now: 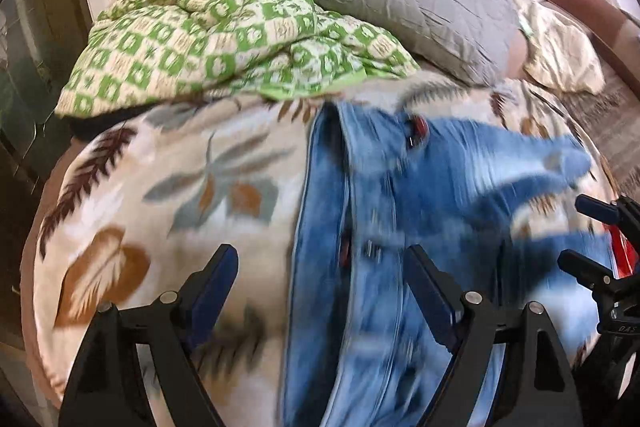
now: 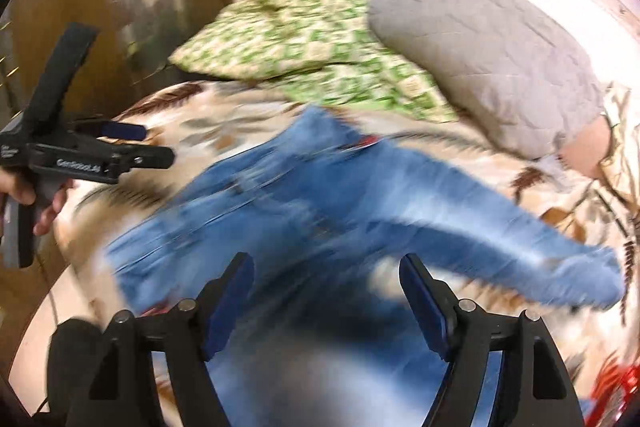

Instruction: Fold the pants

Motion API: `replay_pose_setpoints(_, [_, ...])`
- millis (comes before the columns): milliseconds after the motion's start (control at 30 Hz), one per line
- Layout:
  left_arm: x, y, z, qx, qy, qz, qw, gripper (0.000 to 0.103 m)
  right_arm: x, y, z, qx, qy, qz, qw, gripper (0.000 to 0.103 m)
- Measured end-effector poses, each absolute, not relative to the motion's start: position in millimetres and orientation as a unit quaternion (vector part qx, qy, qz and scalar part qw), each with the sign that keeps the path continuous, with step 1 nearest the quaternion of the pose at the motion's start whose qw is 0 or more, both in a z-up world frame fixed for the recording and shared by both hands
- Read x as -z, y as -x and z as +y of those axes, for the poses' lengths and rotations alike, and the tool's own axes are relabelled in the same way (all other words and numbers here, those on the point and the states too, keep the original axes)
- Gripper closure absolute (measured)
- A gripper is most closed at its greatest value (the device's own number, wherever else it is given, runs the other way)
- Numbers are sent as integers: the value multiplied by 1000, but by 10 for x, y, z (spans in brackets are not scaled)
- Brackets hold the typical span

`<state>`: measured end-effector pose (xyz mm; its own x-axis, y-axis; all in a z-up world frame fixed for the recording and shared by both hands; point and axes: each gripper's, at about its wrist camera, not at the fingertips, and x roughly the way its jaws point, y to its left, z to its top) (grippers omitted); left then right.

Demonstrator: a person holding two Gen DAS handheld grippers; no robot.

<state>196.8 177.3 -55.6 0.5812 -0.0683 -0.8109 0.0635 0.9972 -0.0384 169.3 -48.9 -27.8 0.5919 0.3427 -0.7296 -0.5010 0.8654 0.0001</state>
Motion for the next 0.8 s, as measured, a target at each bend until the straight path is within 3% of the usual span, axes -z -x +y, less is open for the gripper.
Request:
replay_pose_setpoints(300, [878,-3195,1437,-6,12,464,886,18,433,-3055,-411,-190,70,437,876,25])
replay_pose_setpoints(533, [1249,-3604,1440,-9,30,487,873,18,750,-3697,-106,-208,-14,490,847,27])
replay_pose_setpoints(600, [1333,-3653,1486,-9,36,494,869,20,878,-3780,-29,-214,-26,507,834,35])
replay_pose_setpoints(700, [1423,-3686,1509,6,43,506,861,34,1059,-3856,44,-211,-32,523,825,47])
replay_pose_setpoints(733, [1441,-3692,1500,10,42,509,860,39,1092,-3861,53,-211,-33,524,825,55])
replay_pose_setpoints(800, [1461,-3689,1479,10,37,509,860,43,1118,-3852,92,-215,-29,521,826,64])
